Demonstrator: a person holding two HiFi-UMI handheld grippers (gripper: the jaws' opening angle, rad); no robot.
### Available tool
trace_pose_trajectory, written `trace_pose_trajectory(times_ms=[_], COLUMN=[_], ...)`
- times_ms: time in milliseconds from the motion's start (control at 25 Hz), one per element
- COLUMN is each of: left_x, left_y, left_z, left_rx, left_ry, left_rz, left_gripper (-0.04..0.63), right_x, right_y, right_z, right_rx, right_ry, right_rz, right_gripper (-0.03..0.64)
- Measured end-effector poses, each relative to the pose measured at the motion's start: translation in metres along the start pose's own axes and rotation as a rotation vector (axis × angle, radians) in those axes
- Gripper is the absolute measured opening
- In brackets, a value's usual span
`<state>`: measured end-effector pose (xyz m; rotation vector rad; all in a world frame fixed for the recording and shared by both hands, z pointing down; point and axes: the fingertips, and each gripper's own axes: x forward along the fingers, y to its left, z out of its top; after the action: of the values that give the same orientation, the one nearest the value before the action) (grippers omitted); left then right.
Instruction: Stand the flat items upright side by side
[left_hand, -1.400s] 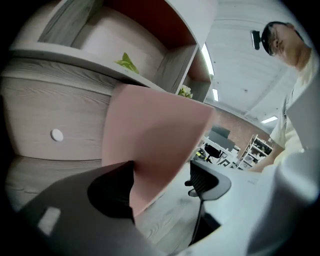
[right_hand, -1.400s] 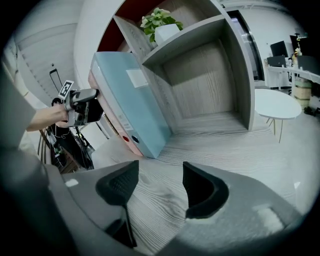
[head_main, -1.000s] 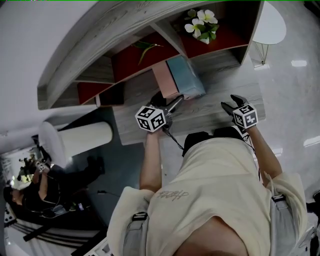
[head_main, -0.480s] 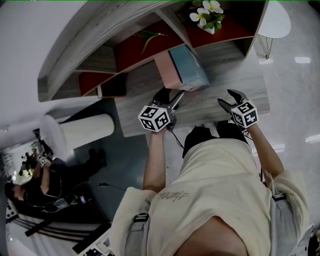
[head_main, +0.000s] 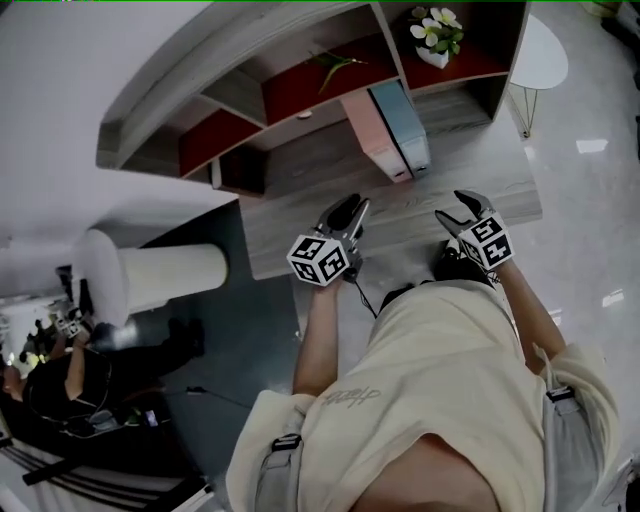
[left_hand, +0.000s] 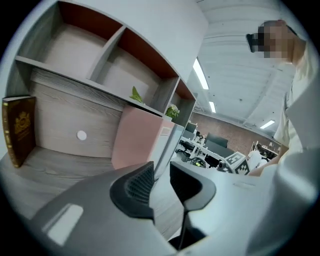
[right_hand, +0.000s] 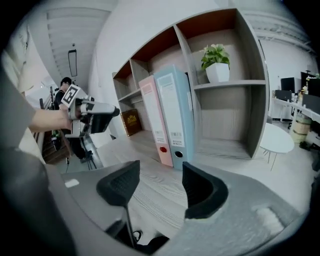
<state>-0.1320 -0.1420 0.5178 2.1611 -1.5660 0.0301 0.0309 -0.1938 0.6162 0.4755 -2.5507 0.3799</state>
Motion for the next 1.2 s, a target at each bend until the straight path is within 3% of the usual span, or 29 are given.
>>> trace_pose_trajectory(times_ms=[120,400,600,760,1200], left_x=[-0.032,-0.080,-0.101,-0.109,-0.132], left_y=[-0.004,-0.033,-0.060,-0.081,-0.100], left_z=[-0.013,-0.038,-0.024,-0.009,0.013], left_rx=[0.038,0.097,0.154,0.104,0.139], left_ry=[0.001,0.037,-0.016,-0.104,-0.148], left_rz=[0.023,-0.005,0.011,0.044,0.052], left_gripper=[0.017,0.015,0.015,0.014,0.015], right_x=[-0.021,-0.075,-0.118,-0.150,-0.180], right_y=[0.017,0.061,0.104,0.115,0.169], right_z=[0.014,0.036,0.056,0.075,0.117], right_rx=[0.044,0.109,0.124,0.180,-0.105], right_ry=[-0.074,-0.218,-0.325,-0.397,-0.424], right_rz=[-0.047,-0.155,-0.147,-0.144,-0.143], right_gripper=[0.185,0.000,0.002,0.002,0.000])
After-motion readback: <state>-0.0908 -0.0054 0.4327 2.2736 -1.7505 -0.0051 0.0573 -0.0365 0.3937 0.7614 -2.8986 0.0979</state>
